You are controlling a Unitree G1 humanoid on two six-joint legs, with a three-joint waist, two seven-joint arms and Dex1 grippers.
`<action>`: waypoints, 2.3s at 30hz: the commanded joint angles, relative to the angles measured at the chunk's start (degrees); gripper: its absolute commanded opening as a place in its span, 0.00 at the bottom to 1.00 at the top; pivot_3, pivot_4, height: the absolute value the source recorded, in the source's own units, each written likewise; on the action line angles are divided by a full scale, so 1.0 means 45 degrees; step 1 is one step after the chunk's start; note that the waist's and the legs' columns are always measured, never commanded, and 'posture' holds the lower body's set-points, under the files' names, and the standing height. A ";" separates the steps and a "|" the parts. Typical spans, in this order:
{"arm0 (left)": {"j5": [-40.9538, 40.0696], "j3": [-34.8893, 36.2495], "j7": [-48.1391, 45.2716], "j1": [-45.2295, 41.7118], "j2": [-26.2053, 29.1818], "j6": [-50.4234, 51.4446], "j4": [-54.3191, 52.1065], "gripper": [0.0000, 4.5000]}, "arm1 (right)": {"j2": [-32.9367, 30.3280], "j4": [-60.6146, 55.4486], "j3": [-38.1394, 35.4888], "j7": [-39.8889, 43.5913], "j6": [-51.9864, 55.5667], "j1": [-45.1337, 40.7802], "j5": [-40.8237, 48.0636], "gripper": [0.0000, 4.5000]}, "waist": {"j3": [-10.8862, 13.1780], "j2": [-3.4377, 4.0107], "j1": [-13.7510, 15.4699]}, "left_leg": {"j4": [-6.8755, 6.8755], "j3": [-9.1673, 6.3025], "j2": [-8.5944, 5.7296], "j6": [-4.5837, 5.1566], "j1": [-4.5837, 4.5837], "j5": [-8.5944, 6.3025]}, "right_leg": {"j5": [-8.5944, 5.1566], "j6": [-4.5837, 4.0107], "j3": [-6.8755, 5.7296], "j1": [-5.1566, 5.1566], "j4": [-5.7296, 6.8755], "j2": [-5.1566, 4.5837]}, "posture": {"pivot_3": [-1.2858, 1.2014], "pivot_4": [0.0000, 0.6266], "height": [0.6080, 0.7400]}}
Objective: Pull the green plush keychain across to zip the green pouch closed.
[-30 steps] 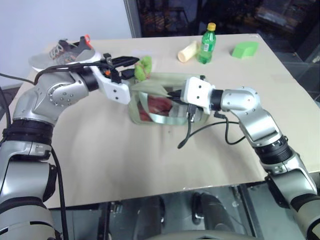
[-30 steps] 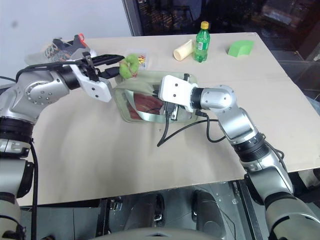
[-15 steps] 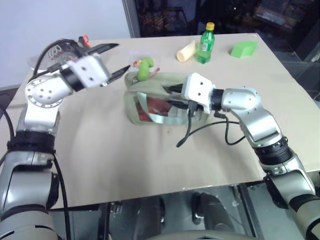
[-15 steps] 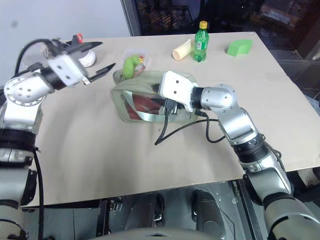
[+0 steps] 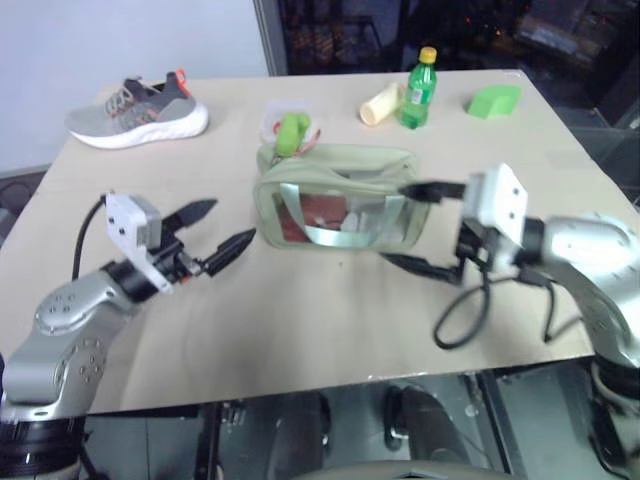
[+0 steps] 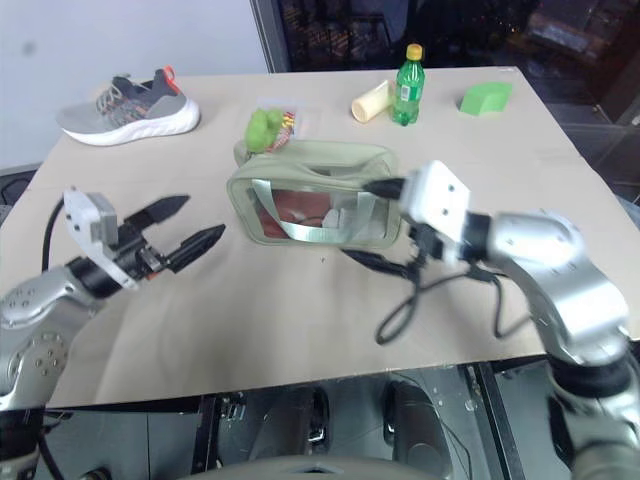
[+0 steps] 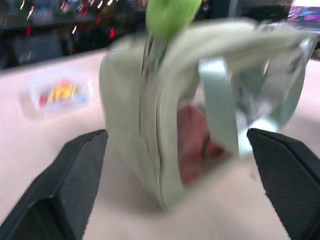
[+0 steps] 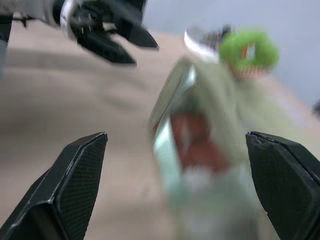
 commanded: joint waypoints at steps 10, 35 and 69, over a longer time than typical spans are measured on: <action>0.1426 -0.0629 -0.1038 -0.2197 -0.0245 0.0379 0.1087 0.99 | -0.1164 -0.2318 -0.1537 -0.1342 0.0327 0.1589 0.2045 1.00 | -0.0001 0.0000 0.0194 | 0.0014 -0.0037 -0.0008 -0.0039 0.0013 -0.0020 | -0.0005 -0.0007 -0.0017 0.0020 0.0001 0.0006 | 0.52 0.24 1.00; 0.3327 -0.1617 -0.1874 -0.4684 -0.2082 -0.0346 0.3007 0.99 | -0.1070 -0.2054 -0.0246 -0.2948 -0.0261 0.0404 0.2023 1.00 | -0.0003 -0.0007 0.0244 | 0.0010 -0.0035 -0.0013 0.0010 -0.0013 -0.0004 | 0.0001 0.0000 -0.0016 0.0023 -0.0035 0.0011 | 0.52 0.24 1.00; 0.4525 -0.1867 -0.1362 -0.4722 -0.3054 -0.1422 0.2948 0.01 | 0.6283 0.8480 0.3401 -0.6891 0.2131 -1.0087 -0.2367 1.00 | -0.0006 -0.0009 -0.0035 | 0.0035 0.0025 -0.0009 0.0007 -0.0055 0.0002 | 0.0067 -0.0014 -0.0043 0.0007 -0.0008 0.0010 | 0.52 0.24 1.00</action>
